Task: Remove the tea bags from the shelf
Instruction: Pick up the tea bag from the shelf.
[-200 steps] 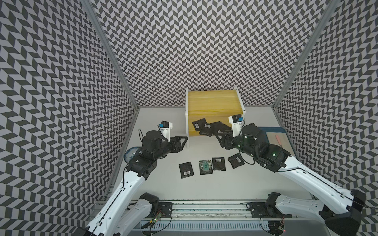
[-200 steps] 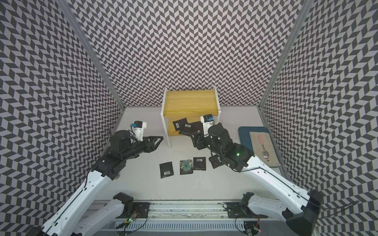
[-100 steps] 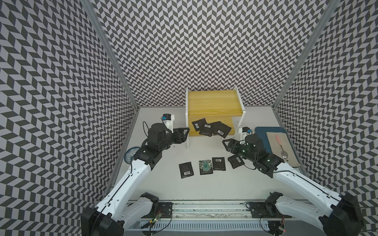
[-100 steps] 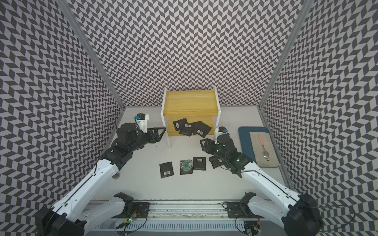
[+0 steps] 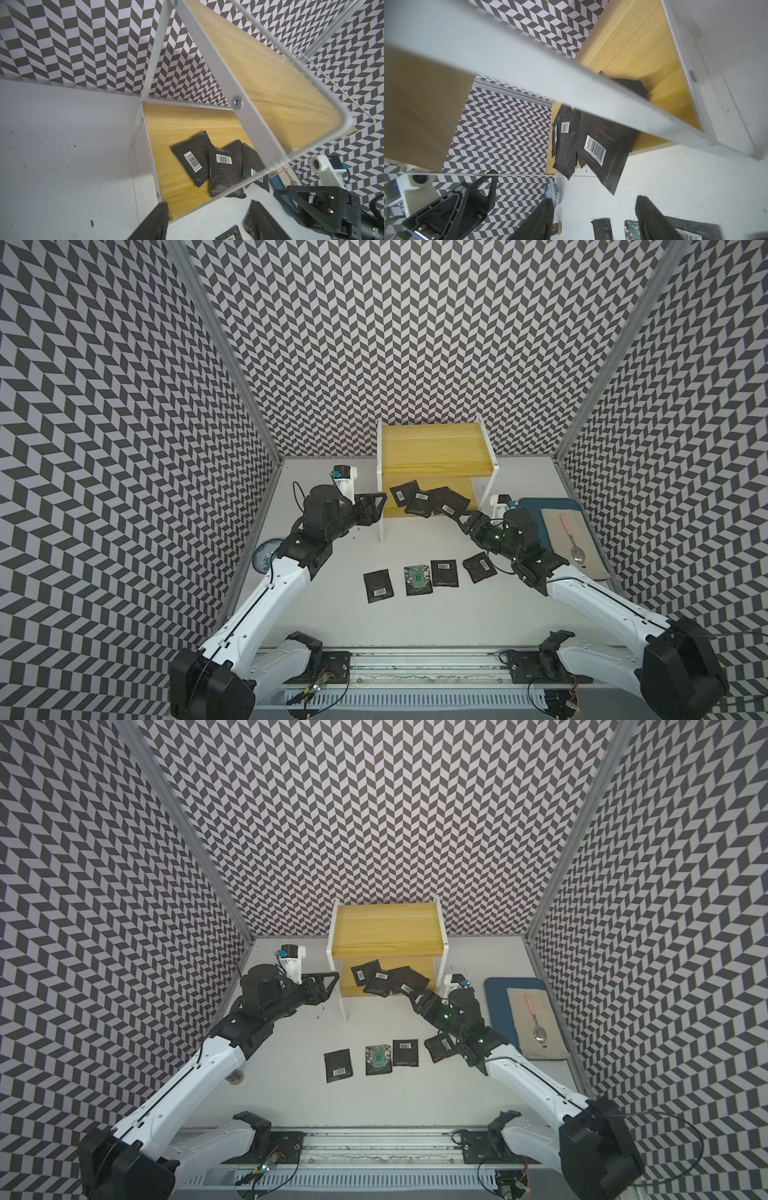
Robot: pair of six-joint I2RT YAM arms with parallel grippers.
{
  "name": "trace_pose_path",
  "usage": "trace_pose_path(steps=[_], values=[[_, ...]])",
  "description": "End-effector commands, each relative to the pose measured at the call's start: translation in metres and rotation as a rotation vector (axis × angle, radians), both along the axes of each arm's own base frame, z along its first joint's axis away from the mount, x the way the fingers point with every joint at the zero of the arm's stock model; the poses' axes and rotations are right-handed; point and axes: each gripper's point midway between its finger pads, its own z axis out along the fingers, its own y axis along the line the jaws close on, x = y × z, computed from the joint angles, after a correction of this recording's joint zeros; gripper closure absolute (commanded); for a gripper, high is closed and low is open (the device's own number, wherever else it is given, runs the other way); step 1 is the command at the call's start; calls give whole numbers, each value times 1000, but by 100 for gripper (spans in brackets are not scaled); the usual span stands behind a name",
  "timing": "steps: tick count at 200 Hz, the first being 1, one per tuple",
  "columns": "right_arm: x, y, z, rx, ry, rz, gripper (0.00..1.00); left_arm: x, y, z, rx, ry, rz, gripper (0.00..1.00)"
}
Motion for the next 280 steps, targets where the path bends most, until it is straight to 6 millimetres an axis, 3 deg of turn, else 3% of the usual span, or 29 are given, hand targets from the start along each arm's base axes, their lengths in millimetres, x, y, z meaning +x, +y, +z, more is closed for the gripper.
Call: trace_pose_path(steps=[1, 55, 125, 150, 222, 246, 280], values=[[7, 11, 9, 79, -13, 35, 35, 1, -4, 22, -19, -61, -15, 35], [16, 19, 1, 105, 11, 64, 45, 0, -3, 23, -12, -64, -11, 36], [11, 17, 13, 223, -28, 46, 56, 1, -5, 20, -14, -54, -19, 37], [13, 17, 10, 223, -13, 34, 64, 1, -5, 22, -17, -57, -21, 37], [14, 15, 0, 209, 21, 16, 97, -3, -3, 21, -18, -57, -17, 37], [11, 14, -1, 206, 23, 24, 100, -3, -3, 22, -19, -61, -17, 37], [6, 12, 13, 179, -19, 38, 100, -4, -2, 24, -19, -65, -15, 37]])
